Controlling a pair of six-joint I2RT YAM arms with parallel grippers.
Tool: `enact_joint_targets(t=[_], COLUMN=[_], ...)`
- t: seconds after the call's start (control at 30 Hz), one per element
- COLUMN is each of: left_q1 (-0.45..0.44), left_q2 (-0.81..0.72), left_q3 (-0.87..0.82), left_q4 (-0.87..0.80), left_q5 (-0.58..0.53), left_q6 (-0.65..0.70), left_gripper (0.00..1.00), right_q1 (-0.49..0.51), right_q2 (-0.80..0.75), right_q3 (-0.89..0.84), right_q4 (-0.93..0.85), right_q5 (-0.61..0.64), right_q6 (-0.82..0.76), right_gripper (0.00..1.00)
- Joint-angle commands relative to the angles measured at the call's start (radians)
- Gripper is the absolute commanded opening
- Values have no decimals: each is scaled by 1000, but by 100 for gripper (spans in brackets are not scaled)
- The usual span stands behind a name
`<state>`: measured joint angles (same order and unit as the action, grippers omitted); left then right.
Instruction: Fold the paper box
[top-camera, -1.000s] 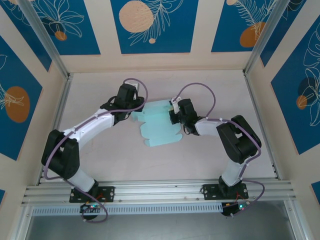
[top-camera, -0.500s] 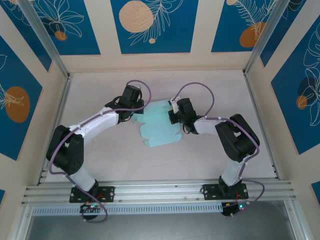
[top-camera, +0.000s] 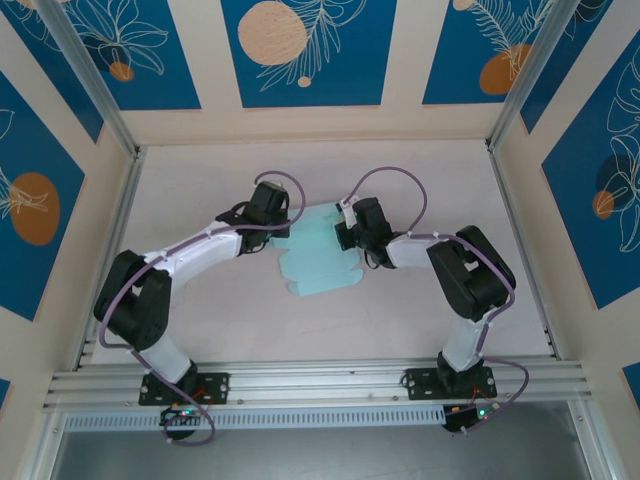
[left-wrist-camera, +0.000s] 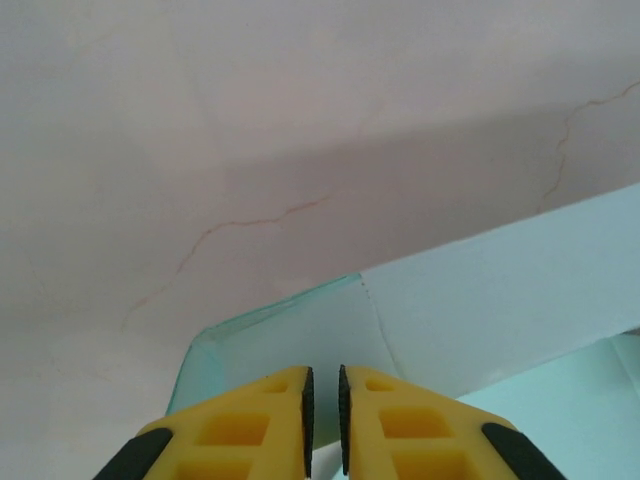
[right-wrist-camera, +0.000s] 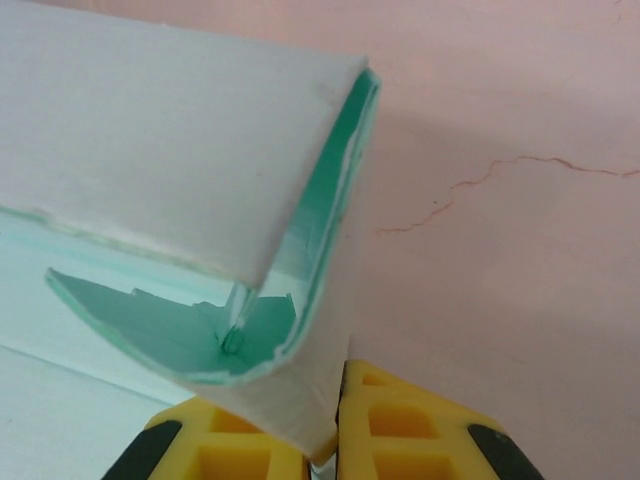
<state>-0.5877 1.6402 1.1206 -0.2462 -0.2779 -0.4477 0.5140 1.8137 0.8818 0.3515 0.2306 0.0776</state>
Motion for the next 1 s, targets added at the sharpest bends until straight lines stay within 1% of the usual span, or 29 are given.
enact_joint_targets(t=[0.0, 0.2, 0.43, 0.57, 0.63, 0.7, 0.73, 0.87, 0.97], left_q1=[-6, -7, -6, -6, -6, -6, -7, -6, -7], left_q2=[-9, 16, 27, 27, 28, 38, 44, 61, 56], left_q3=[-43, -63, -18, 5, 15, 27, 32, 31, 7], left_q4=[16, 56, 80, 93, 107, 118, 122, 154, 210], left_q5=[-4, 1, -2, -35, -35, -13, 2, 68, 132], left_q6=[-48, -58, -40, -36, -36, -35, -33, -51, -64], left_gripper=[16, 15, 15, 15, 17, 23, 25, 25, 32], right_q1=[-3, -4, -2, -1, 0, 1, 2, 3, 3], right_q2=[22, 23, 14, 10, 10, 10, 10, 14, 16], right_q3=[22, 20, 9, 0, -2, -3, -2, -4, -7], right_q4=[19, 9, 10, 19, 21, 21, 21, 23, 27], right_q5=[-35, -45, -45, -49, -53, -51, -51, -53, -53], right_q6=[19, 13, 7, 5, 4, 4, 4, 3, 2], right_gripper=[13, 14, 14, 14, 14, 14, 14, 14, 14])
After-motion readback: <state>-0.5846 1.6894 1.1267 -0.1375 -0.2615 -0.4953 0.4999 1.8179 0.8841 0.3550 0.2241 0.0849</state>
